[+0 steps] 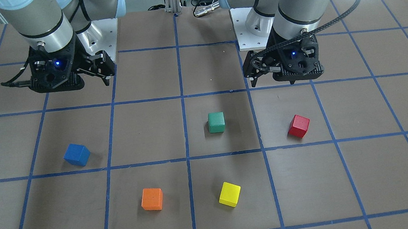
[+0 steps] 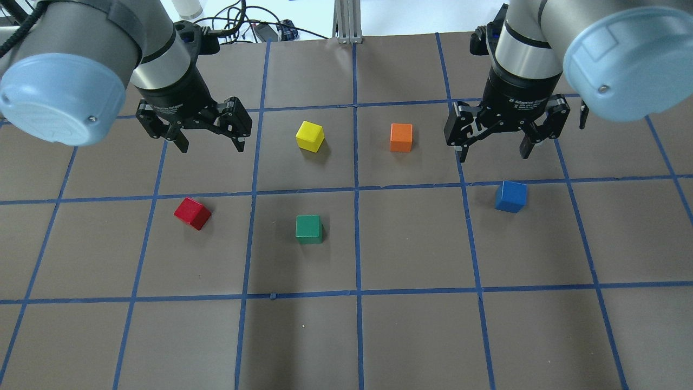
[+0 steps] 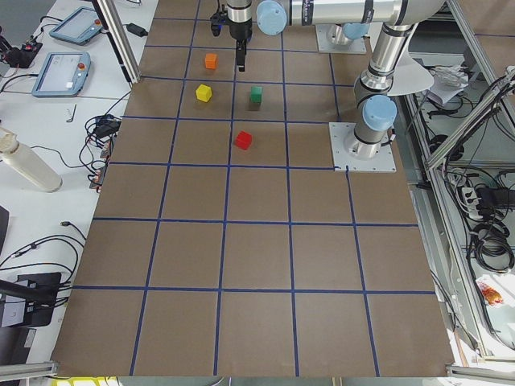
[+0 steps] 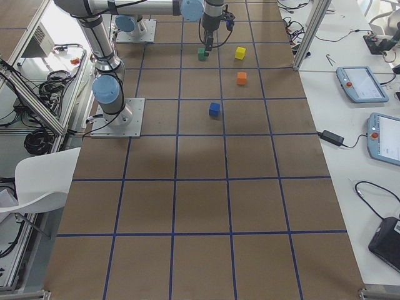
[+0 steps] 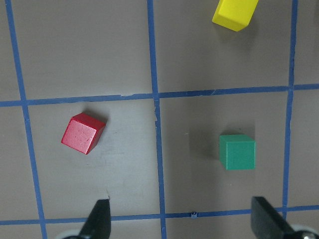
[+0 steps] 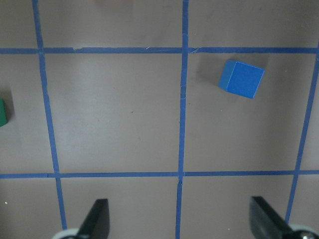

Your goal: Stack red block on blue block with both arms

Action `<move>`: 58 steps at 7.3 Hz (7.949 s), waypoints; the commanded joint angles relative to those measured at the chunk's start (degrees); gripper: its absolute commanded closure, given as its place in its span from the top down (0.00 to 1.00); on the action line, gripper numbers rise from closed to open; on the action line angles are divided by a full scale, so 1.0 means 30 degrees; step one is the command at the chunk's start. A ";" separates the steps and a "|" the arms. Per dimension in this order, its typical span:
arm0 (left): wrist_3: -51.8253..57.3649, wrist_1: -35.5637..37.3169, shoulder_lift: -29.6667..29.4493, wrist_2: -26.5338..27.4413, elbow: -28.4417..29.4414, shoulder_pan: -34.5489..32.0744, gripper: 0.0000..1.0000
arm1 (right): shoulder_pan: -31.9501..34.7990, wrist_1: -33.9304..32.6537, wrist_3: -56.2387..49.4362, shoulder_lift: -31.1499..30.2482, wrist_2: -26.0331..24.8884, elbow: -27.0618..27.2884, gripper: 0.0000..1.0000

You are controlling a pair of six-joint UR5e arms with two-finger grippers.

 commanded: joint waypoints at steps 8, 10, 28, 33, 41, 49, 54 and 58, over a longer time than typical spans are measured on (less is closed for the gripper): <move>0.0054 -0.0029 -0.0094 0.0171 -0.0002 -0.0036 1.00 | -0.0058 -0.0156 0.0005 0.0480 0.0710 -0.0386 1.00; 0.0054 -0.0029 0.0023 0.0171 -0.0002 -0.0036 1.00 | -0.0058 -0.0155 -0.0169 0.0479 0.0739 -0.0386 1.00; 0.6668 0.0938 -0.0152 0.0288 -0.1641 0.1399 1.00 | -0.0058 -0.1093 -0.0317 0.0860 0.0564 -0.0239 1.00; 1.1267 0.5753 -0.0416 0.1451 -0.5001 0.3595 1.00 | -0.0058 -0.1181 -0.0317 0.0890 0.0563 -0.0181 1.00; 1.6519 0.9809 -0.3369 0.1372 -0.7473 0.5325 1.00 | -0.0058 -0.1181 -0.0346 0.1036 0.0534 -0.0122 1.00; 1.6491 1.0372 -0.5075 0.2217 -0.7357 0.5149 0.00 | -0.0058 -0.1152 -0.0317 0.1153 0.0564 -0.0093 1.00; 1.3101 0.7602 -0.3555 0.2105 -0.5195 0.3835 0.00 | -0.0116 -0.1152 -0.0346 0.1153 0.0447 -0.0210 1.00; 0.5581 0.1241 -0.3873 -0.0144 0.0020 0.0939 0.00 | -0.0351 -0.1123 -0.0404 0.1124 0.0387 -0.0356 1.00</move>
